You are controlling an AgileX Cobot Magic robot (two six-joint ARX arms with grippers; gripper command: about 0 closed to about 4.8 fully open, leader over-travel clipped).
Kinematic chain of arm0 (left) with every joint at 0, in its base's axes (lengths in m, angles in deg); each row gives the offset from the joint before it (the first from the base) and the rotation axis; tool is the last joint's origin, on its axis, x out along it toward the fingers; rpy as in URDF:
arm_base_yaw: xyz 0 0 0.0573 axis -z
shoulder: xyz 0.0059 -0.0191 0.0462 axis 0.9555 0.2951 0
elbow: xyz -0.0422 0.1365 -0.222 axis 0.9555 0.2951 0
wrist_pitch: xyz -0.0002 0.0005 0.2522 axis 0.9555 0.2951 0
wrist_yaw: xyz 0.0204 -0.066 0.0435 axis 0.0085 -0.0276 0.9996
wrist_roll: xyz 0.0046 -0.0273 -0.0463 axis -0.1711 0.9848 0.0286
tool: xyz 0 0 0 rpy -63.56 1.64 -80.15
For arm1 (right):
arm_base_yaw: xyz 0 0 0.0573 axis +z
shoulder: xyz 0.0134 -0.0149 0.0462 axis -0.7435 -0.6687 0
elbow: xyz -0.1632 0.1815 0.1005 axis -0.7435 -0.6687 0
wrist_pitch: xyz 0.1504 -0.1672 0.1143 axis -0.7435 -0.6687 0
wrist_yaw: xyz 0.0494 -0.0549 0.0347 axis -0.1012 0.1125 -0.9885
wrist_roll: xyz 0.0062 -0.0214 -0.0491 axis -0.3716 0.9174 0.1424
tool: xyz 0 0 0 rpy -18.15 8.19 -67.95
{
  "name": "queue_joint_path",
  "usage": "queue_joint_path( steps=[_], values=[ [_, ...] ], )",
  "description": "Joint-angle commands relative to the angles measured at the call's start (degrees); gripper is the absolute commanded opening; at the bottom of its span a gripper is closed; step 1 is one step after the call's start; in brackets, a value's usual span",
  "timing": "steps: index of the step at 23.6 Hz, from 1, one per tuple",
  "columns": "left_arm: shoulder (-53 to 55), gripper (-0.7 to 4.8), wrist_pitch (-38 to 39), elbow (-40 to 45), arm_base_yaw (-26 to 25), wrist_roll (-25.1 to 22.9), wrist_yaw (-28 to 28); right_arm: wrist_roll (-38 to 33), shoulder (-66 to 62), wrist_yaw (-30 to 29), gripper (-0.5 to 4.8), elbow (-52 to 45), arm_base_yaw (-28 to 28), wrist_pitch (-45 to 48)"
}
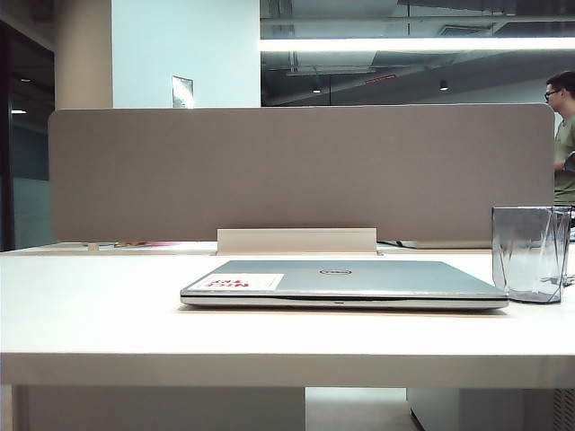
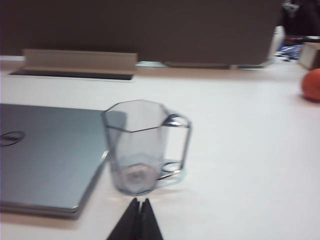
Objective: Pick up the water cup and place it on the right side of the laptop.
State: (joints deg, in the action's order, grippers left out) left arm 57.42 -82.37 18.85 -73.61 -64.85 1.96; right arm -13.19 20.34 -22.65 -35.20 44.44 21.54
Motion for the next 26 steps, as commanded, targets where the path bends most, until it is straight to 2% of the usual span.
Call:
queue_joint_path(
  steps=[1, 4, 16, 19, 26],
  values=[
    [0.0, -0.04, -0.4, -0.2, -0.2, 0.0, 0.2, 0.2, 0.0, 6.9, -0.05, -0.3, -0.1, 1.0],
    [0.0, -0.04, -0.4, -0.2, -0.2, 0.0, 0.2, 0.2, 0.0, 8.6, -0.05, -0.3, -0.1, 1.0],
    [0.0, -0.04, -0.5, -0.2, -0.1, 0.0, 0.2, -0.1, 0.0, 4.8, -0.05, -0.3, 0.0, 0.5],
    [0.0, -0.04, -0.4, -0.2, -0.2, 0.0, 0.2, -0.1, 0.0, 1.4, -0.05, -0.3, 0.0, 0.4],
    [0.0, -0.03, -0.4, -0.2, -0.2, 0.0, 0.2, -0.1, 0.0, 1.5, -0.05, -0.3, 0.0, 0.2]
  ],
)
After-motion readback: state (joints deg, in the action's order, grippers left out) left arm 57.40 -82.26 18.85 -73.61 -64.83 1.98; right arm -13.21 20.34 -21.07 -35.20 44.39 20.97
